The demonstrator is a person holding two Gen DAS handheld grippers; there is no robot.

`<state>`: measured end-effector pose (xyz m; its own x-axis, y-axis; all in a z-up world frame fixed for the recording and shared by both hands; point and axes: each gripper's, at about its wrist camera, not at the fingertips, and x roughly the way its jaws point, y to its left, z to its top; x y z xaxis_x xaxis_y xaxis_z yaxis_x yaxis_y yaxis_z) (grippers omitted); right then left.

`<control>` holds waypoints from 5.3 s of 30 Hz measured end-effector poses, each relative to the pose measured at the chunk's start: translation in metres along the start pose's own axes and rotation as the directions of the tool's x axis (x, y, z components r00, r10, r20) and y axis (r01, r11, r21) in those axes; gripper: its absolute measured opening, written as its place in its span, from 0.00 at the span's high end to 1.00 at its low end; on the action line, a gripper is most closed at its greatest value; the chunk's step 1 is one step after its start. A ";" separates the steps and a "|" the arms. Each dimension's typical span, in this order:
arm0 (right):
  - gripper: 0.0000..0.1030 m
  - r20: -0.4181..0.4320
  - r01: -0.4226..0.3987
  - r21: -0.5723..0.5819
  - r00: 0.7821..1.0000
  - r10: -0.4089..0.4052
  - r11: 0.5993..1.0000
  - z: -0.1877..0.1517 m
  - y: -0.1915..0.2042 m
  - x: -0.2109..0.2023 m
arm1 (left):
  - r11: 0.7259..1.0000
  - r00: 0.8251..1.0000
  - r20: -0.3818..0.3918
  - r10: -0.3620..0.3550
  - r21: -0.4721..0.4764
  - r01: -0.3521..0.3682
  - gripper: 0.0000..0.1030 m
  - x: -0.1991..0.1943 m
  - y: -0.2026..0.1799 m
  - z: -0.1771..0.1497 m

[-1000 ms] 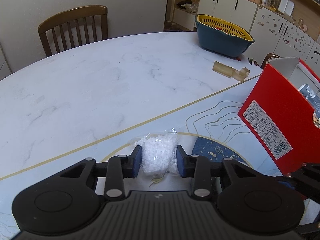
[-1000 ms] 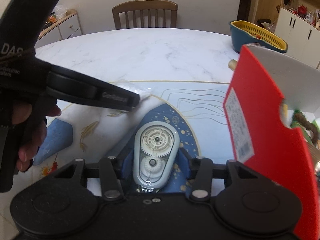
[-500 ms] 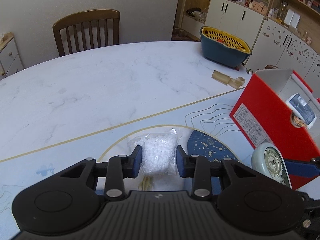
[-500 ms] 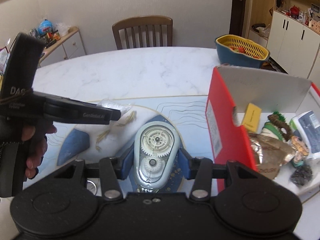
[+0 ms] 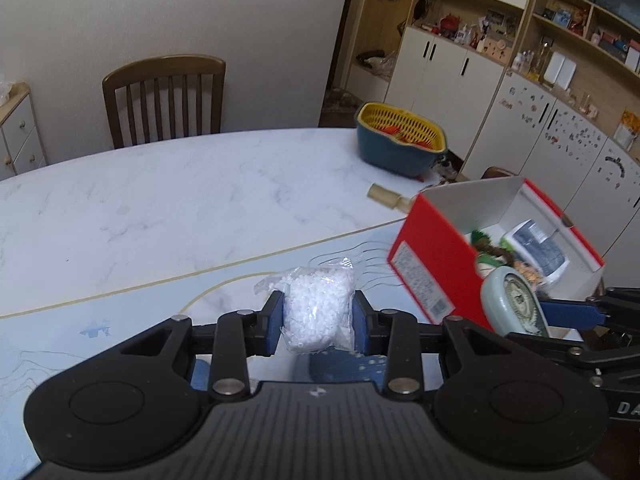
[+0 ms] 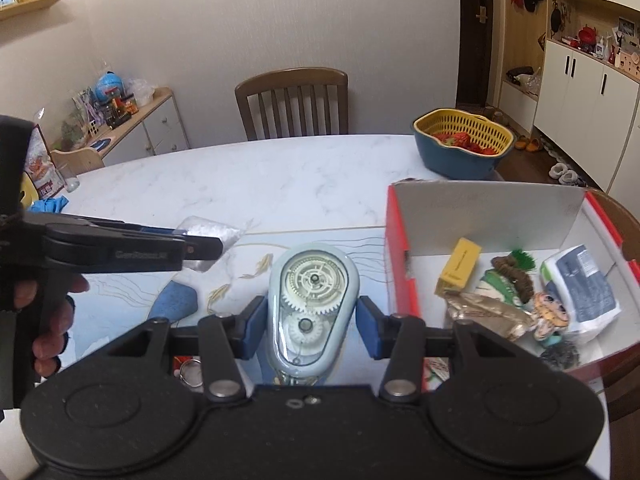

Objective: Organize objects
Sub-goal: 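Carry the tape dispenser and foam bag over the red box with both tools, then lower both items into the box and open both tools, then withdraw both tools from the box toward the items on the table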

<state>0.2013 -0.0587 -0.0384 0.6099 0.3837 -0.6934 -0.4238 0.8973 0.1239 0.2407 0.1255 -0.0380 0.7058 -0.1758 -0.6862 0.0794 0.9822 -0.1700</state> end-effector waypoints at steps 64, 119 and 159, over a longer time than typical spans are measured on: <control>0.55 -0.202 -0.030 -0.029 0.979 0.024 0.999 0.022 -0.240 0.075 | 0.991 0.974 -0.213 0.081 0.120 -0.056 0.67 0.196 -0.216 0.058; 0.19 -0.046 -0.036 0.020 0.998 0.036 0.999 0.007 -0.192 -0.022 | 0.994 0.999 -0.028 -0.040 0.096 0.042 0.26 0.038 -0.164 0.027; 0.07 -0.077 -0.076 0.032 0.994 0.079 0.997 -0.024 -0.021 -0.002 | 0.996 1.000 0.005 -0.004 0.092 0.004 0.00 -0.032 0.027 -0.076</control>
<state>0.1934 -0.0829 -0.0567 0.5214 0.4352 -0.7340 -0.4473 0.8719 0.1992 0.1665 0.1526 -0.0742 0.7090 -0.1797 -0.6819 0.1462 0.9834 -0.1072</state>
